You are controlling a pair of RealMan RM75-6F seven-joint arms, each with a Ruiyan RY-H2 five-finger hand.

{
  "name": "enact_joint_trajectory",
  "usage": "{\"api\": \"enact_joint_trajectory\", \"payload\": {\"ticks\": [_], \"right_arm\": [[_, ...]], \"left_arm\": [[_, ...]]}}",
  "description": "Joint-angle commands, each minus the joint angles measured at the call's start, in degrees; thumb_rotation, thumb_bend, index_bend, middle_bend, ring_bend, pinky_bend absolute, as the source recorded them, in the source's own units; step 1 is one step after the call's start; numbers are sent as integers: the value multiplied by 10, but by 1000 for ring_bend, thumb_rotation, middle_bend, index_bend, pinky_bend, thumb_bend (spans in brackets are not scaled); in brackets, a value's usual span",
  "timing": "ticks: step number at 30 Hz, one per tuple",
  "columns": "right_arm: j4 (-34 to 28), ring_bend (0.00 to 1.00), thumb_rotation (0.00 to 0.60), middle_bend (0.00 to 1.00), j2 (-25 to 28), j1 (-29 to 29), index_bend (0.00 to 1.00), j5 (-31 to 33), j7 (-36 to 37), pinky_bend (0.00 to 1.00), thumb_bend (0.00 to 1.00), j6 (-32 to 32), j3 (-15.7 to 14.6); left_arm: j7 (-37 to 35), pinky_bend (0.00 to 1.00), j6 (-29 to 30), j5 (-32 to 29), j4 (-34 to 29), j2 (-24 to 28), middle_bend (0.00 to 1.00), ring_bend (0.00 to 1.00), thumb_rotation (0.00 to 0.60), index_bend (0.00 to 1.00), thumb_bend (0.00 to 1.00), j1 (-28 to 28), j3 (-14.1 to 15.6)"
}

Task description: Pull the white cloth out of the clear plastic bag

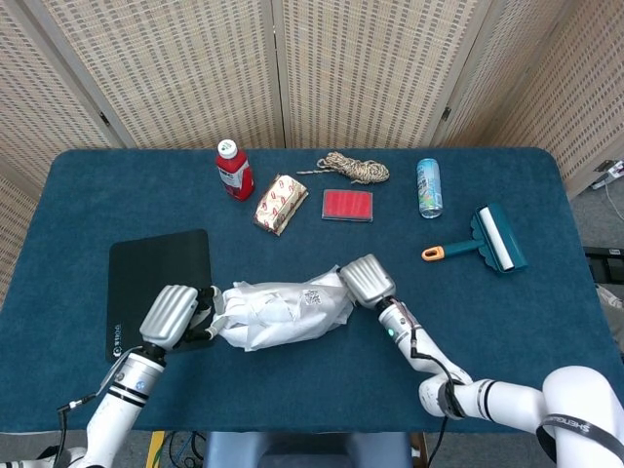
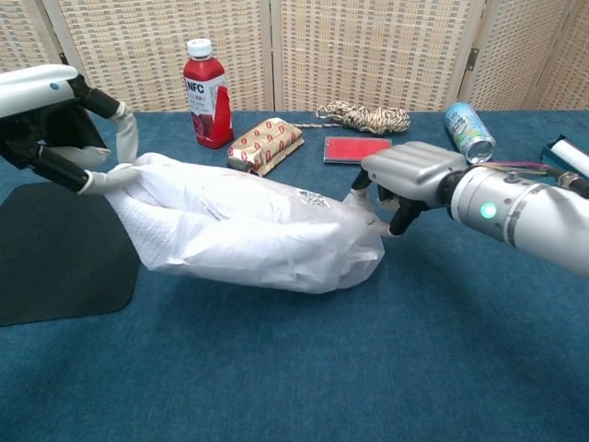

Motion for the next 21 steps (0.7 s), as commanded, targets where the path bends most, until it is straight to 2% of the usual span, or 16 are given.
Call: {"api": "enact_joint_trajectory", "payload": {"ticks": [1,15,21], "right_arm": [[-21,1000,600,1000,28,-15,687,5,-5,1000,496,16,-5],[-96,1000,600,1000,138,-65,687,24,-18,1000,496,77,-13],[-105,1000,600,1000,167,-86,686,23,-20,1000,496,102,-19]], "left_arm": [[-8,1000,5,4,2,8,1000,1000,600,741,441,7,2],[-17,1000,-4,-18,21,22,1000,1000,600,741,440,6,-17],[-13,1000,-7,-32,26,20,1000,1000,600,741,441,1,-27]]}}
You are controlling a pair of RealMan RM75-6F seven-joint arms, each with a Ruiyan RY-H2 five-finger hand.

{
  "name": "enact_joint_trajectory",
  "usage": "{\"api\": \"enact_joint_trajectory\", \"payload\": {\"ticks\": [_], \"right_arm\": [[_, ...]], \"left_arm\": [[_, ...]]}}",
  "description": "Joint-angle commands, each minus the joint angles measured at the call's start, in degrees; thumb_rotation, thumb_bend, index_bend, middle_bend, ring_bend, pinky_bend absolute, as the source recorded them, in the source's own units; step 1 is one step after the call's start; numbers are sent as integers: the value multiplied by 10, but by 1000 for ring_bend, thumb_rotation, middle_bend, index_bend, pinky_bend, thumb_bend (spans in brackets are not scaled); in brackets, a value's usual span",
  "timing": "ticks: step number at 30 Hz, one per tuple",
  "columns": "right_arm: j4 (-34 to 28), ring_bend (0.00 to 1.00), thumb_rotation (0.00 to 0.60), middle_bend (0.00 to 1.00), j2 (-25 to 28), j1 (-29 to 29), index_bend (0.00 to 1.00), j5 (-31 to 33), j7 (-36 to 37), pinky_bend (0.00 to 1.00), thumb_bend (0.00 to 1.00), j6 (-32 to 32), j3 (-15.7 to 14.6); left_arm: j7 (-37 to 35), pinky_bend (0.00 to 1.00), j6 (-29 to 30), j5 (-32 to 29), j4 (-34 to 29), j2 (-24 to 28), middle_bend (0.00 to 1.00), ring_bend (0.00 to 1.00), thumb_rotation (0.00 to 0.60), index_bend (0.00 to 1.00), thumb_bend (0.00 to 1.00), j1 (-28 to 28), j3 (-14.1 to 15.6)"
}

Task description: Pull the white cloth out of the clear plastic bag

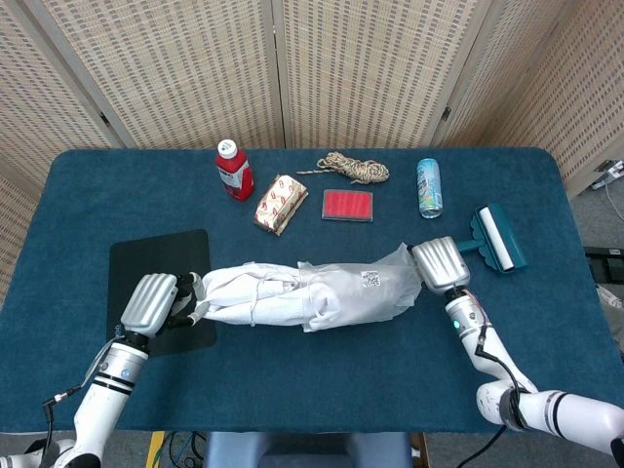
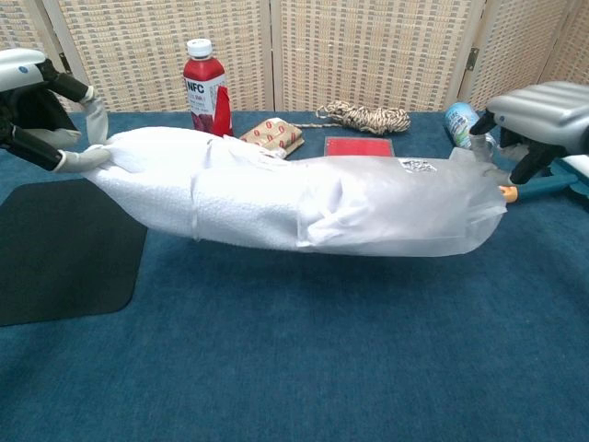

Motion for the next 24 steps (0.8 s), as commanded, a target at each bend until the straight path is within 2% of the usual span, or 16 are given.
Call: {"api": "enact_joint_trajectory", "payload": {"ticks": [1,24], "right_arm": [[-2,1000,600,1000,10,-11,686,-1,-2,1000,495,14,-4],[-3,1000,600,1000,38,-45,686,3,16,1000,485,42,3]], "left_arm": [[2,1000,0,-3,0,-1,1000,1000,600,741,441,-1,-3],[-8,1000,11,-14,9,21,1000,1000,600,740,441,11,-10]]}}
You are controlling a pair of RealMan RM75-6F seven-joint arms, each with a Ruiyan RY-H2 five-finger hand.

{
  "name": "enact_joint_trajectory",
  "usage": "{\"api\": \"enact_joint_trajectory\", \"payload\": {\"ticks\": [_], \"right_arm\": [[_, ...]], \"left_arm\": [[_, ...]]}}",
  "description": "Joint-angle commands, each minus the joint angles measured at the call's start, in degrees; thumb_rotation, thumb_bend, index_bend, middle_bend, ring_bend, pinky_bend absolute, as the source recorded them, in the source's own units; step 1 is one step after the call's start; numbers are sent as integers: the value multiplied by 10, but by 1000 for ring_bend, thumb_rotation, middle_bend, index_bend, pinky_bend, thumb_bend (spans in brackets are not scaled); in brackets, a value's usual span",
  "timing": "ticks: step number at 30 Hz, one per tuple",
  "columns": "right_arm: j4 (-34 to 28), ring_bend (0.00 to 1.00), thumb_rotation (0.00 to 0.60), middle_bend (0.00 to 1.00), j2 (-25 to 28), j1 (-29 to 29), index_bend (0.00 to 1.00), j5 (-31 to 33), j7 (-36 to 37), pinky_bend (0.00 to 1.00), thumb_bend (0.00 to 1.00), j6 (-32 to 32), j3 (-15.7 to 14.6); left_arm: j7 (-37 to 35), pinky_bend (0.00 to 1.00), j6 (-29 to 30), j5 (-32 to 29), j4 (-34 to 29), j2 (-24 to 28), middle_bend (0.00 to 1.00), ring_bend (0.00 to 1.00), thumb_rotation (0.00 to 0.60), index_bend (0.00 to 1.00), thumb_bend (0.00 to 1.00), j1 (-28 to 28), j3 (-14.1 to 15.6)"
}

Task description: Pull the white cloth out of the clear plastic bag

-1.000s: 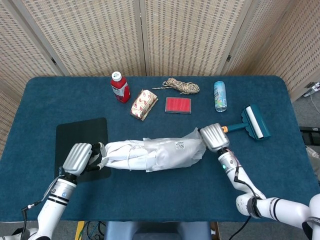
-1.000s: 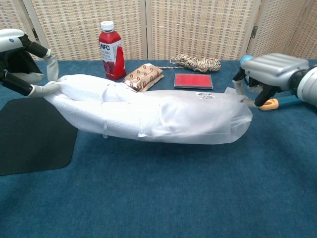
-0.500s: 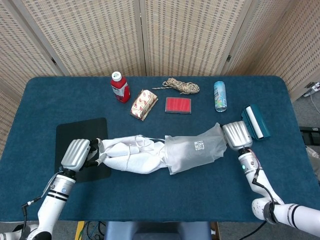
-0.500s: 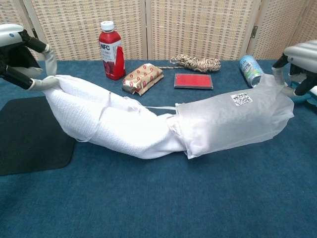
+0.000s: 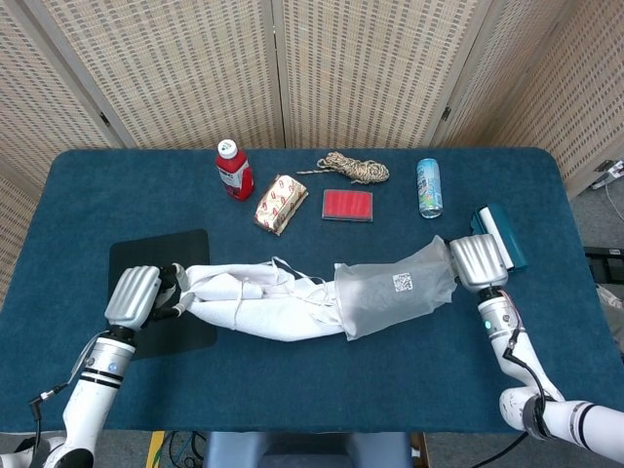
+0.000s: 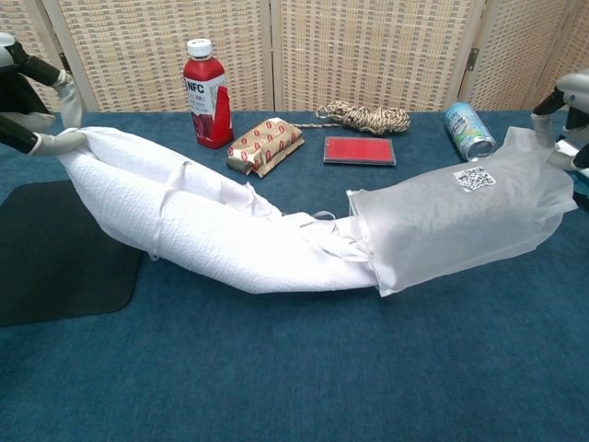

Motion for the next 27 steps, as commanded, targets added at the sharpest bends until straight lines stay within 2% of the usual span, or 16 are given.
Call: {"api": "enact_joint_trajectory", "payload": {"ticks": [1,13,22,24,25,26,27], "right_arm": [[-2,1000,600,1000,2,-2,686,-1,1,1000,485,2,1],[4,1000,600,1000,-5,-4,681,-4,2,1000,476,-2,3],[0,1000,600,1000,-3,-9,609,-14,12,1000,451,4,5],[-4,994,600,997,-1,-12,541,-23,18,1000,390,10,5],[-5,977,600,980,0,-13,498,-28,21,1000,329,14,5],[-7,941,600,940,1,-15,439,-32,24,994,234,17,5],[-10,872,600,859,3,-16,362,-38,27,976,116,20,4]], "left_arm": [[-3,1000,0,0,4,-1,1000,1000,600,740,441,2,1],[-13,1000,11,-6,11,18,1000,1000,600,740,441,13,-6],[-30,1000,12,2,17,19,1000,1000,600,738,441,22,0],[-32,1000,14,15,20,18,1000,1000,600,706,441,23,2],[-31,1000,14,20,21,18,1000,1000,600,639,440,23,4],[-30,1000,14,25,21,20,1000,995,600,567,439,24,6],[-27,1000,14,29,20,21,1000,979,600,467,431,24,8]]}}
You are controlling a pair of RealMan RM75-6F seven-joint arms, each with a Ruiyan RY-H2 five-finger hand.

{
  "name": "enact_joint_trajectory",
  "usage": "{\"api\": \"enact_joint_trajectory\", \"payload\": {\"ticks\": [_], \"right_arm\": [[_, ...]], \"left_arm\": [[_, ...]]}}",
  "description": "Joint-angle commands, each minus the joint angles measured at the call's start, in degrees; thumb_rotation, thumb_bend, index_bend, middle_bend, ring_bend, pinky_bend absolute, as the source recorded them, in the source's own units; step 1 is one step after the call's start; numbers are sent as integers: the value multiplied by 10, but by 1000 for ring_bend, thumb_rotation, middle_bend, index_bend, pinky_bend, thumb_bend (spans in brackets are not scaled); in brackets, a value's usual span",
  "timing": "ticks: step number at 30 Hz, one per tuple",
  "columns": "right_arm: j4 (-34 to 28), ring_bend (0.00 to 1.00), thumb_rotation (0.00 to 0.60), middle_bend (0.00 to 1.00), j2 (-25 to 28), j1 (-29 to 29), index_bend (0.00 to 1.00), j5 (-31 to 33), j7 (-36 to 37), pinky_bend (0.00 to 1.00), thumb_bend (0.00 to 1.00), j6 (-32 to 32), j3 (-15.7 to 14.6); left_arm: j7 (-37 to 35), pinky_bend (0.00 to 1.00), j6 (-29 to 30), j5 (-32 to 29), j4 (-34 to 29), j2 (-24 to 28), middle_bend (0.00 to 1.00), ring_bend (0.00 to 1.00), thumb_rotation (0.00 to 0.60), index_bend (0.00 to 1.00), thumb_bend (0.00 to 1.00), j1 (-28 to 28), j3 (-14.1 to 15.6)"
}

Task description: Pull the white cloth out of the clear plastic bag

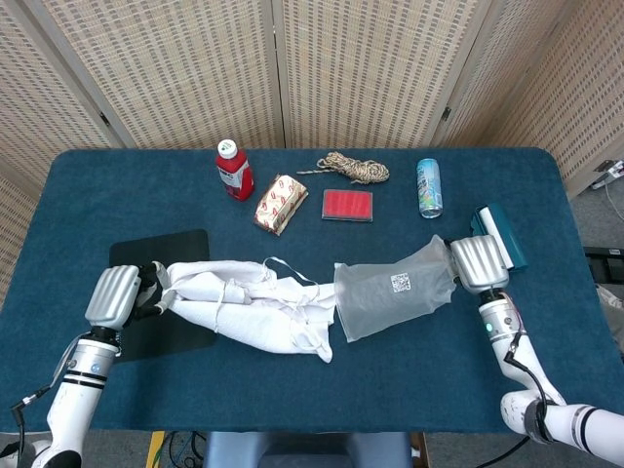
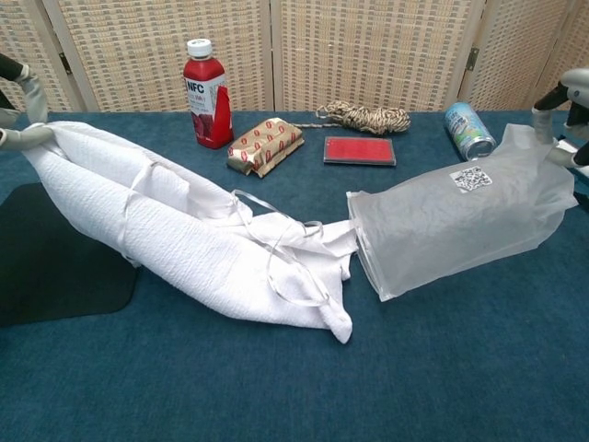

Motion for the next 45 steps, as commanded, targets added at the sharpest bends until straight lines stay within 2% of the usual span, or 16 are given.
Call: {"api": "enact_joint_trajectory", "payload": {"ticks": [1,2,4,6,8,10,11,13,14,15,17,24,29,32,39,45], "right_arm": [[-11,825,600,799,7,-6,313,-18,13,958,65,10,-2],[-15,748,600,704,10,-8,239,-24,17,922,15,13,-3],[-25,603,600,538,18,-12,112,-35,25,840,0,18,-4],[-37,463,600,394,26,-16,22,-46,30,745,0,23,-6],[-47,364,600,294,33,-20,0,-55,31,663,0,29,-8],[-59,287,600,219,41,-25,0,-67,33,596,0,36,-11],[-64,249,600,182,45,-27,0,-71,32,561,0,40,-12],[-79,202,600,140,54,-34,0,-80,31,515,0,50,-14],[-85,176,600,120,59,-37,0,-85,30,486,0,55,-15],[-91,158,600,108,65,-40,0,-88,29,462,0,60,-16],[-105,137,600,95,79,-50,0,-97,29,430,0,75,-17],[-140,131,600,98,127,-87,0,-125,44,392,0,122,-22],[-162,131,600,167,151,-113,24,-144,45,386,0,149,-30],[-179,134,600,208,164,-129,86,-152,43,385,0,158,-39],[-201,168,600,245,181,-182,134,-178,37,386,0,204,-68],[-193,179,600,254,177,-235,177,-208,43,386,0,259,-91]], "left_arm": [[10,1000,1,15,-1,5,1000,949,600,370,396,1,7],[18,1000,3,18,-2,7,997,914,600,296,345,1,8],[40,1000,10,28,-6,10,947,830,600,160,196,1,12],[59,986,15,31,-13,14,755,740,600,49,74,2,14],[74,942,15,28,-21,18,567,658,600,8,30,1,15],[93,817,14,21,-30,25,301,481,600,0,6,0,15],[101,763,12,17,-35,28,228,422,600,0,2,0,15],[116,576,9,8,-45,38,68,266,600,0,0,-1,17],[123,529,7,4,-49,43,42,232,600,0,0,-2,17],[129,477,7,1,-53,47,22,197,600,2,0,-2,17],[141,442,8,-4,-60,58,14,178,600,17,0,0,18],[144,437,19,0,-68,87,23,178,600,90,0,11,23],[130,437,34,23,-61,98,45,178,600,114,0,23,27],[132,437,45,44,-56,114,61,178,600,124,0,33,35],[136,437,74,60,-74,164,72,179,600,129,0,76,64],[124,437,111,85,-64,179,74,177,600,129,0,121,90]]}}
